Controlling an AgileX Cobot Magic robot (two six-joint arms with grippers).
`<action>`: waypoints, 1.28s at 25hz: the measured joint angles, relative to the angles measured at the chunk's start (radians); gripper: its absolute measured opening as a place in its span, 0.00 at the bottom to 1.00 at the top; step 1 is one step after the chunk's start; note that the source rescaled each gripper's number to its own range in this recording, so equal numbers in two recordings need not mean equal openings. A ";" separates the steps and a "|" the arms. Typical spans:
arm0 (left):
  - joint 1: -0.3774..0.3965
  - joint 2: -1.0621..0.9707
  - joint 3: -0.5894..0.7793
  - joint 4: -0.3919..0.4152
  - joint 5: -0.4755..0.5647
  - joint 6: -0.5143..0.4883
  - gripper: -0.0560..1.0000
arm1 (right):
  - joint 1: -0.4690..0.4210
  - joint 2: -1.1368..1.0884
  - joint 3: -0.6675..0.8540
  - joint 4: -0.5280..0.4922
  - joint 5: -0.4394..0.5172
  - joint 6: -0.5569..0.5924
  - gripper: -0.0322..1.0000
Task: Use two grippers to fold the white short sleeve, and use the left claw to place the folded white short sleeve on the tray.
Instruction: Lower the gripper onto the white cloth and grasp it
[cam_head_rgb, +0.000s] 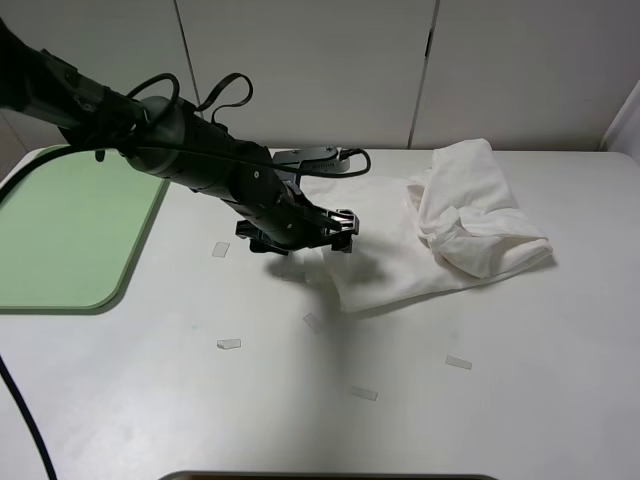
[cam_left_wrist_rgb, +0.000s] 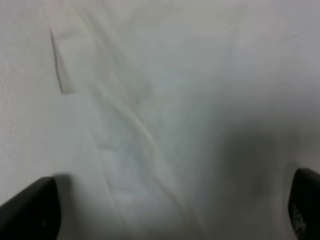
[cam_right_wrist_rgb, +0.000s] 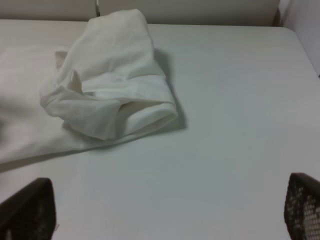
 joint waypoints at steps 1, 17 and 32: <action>0.000 0.003 0.000 0.000 -0.003 0.000 0.91 | 0.000 0.000 0.000 0.000 0.000 0.000 1.00; -0.032 0.061 -0.015 0.011 -0.141 -0.039 0.73 | 0.000 0.000 0.000 0.000 0.000 0.000 1.00; -0.045 0.073 -0.016 0.003 -0.123 -0.049 0.08 | 0.000 0.000 0.000 0.004 0.000 0.000 1.00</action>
